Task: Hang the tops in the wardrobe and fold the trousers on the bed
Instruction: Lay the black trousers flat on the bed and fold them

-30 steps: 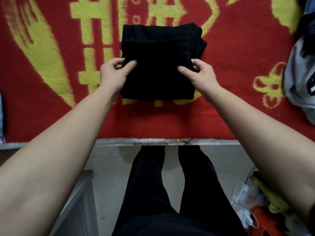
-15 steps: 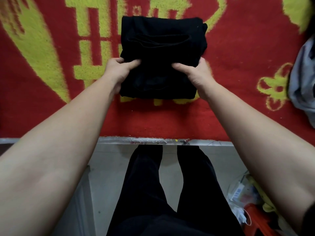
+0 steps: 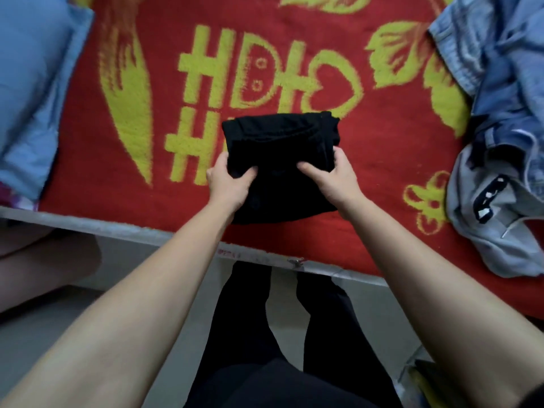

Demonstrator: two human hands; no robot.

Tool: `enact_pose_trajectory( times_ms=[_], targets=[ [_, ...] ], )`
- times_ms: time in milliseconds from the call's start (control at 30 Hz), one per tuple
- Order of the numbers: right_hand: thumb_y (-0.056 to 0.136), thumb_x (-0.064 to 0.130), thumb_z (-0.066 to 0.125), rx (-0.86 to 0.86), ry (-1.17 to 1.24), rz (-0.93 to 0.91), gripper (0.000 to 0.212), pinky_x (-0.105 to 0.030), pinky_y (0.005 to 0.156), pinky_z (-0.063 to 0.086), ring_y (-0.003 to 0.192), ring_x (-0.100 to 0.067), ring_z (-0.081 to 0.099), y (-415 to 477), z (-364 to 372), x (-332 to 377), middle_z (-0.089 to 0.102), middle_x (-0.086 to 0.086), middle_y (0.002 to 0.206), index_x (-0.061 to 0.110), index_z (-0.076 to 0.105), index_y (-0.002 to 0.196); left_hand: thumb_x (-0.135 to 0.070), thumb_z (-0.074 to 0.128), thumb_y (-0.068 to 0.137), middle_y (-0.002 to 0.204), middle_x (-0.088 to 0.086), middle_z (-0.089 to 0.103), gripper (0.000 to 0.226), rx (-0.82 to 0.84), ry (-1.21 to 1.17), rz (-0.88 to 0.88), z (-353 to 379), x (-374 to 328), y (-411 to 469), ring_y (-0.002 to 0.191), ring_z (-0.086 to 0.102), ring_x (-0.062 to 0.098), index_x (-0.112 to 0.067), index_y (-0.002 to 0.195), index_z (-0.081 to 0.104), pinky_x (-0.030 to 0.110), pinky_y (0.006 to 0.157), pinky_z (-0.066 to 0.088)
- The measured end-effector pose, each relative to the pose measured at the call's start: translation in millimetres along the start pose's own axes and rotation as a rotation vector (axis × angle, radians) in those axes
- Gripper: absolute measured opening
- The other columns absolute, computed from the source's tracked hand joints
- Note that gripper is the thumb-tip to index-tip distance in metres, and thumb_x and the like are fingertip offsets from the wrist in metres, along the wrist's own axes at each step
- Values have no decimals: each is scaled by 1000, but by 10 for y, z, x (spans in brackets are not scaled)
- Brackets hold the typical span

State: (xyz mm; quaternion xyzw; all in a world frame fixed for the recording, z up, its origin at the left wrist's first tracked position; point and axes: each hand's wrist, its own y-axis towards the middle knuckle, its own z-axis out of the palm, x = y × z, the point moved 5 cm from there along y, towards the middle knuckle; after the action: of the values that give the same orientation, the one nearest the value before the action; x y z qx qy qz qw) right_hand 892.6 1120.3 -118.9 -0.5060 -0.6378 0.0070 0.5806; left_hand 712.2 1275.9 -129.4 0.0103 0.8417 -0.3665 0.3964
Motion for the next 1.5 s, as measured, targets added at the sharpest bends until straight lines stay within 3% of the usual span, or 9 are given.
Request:
enact_pose_trajectory(
  times_ms=[233,367,533,700,833,1000,1200,1300,1500],
  targets=[
    [83,47,74,222,-140,-165,64,-45,104,47,125,-22,54,-739,-76,446,58,-5,132,18,51,136,-31,75,85,118,-2,63,47,-225,-148,-22,-361,-43,-1157,111,60,20,-18,124,52,39,94,50],
    [83,60,67,338,-220,-211,88,-41,107,43,135,-21,47,-1259,-88,718,48,2,148,25,26,152,-38,76,82,115,-10,59,57,-375,-267,-51,-599,-7,-1771,112,59,16,-26,128,45,28,84,46],
    [91,52,62,382,-464,-540,98,-46,96,51,131,-30,51,-1983,143,1197,31,-4,160,33,-8,156,-35,69,89,149,1,42,78,-524,-284,48,-1007,-27,-2492,135,43,18,-24,152,26,35,110,38],
    [93,46,60,463,-545,-915,91,-40,76,51,106,-32,64,-2937,633,1510,60,-14,127,41,-6,156,-30,65,91,149,13,33,74,-755,-110,160,-1668,118,-3442,137,34,21,-29,153,25,17,104,24],
    [96,51,55,566,-625,-1146,87,-36,67,49,91,-29,64,-3875,1125,1628,62,-12,110,53,-13,150,-27,64,93,148,13,30,67,-912,-91,219,-2232,512,-4344,133,40,21,-30,151,32,9,101,21],
    [95,47,58,689,-618,-1406,84,-37,73,49,101,-31,63,-5351,1875,1526,62,-11,122,42,1,157,-39,61,93,154,10,26,68,-1098,-98,219,-2916,1440,-5653,145,25,18,-38,152,27,20,105,25],
    [91,45,63,872,-507,-1552,83,-36,84,53,103,-24,65,-7161,2638,1250,63,-6,129,55,7,151,-37,64,91,154,6,26,68,-1319,-110,201,-3657,2469,-7294,140,32,16,-46,149,29,20,103,27],
    [91,46,64,919,-449,-1647,82,-29,91,45,117,-14,50,-7928,2991,1227,59,-4,136,48,10,154,-42,62,92,156,1,24,68,-1414,-84,210,-4039,2791,-7968,140,33,14,-51,148,25,22,101,31],
    [92,53,58,1032,-349,-1811,83,-39,76,57,76,-12,67,-9296,3637,1527,67,-3,112,54,2,152,-44,59,93,155,-1,27,66,-1628,10,230,-4934,3090,-9078,140,30,11,-52,148,22,2,94,24]
  ],
)
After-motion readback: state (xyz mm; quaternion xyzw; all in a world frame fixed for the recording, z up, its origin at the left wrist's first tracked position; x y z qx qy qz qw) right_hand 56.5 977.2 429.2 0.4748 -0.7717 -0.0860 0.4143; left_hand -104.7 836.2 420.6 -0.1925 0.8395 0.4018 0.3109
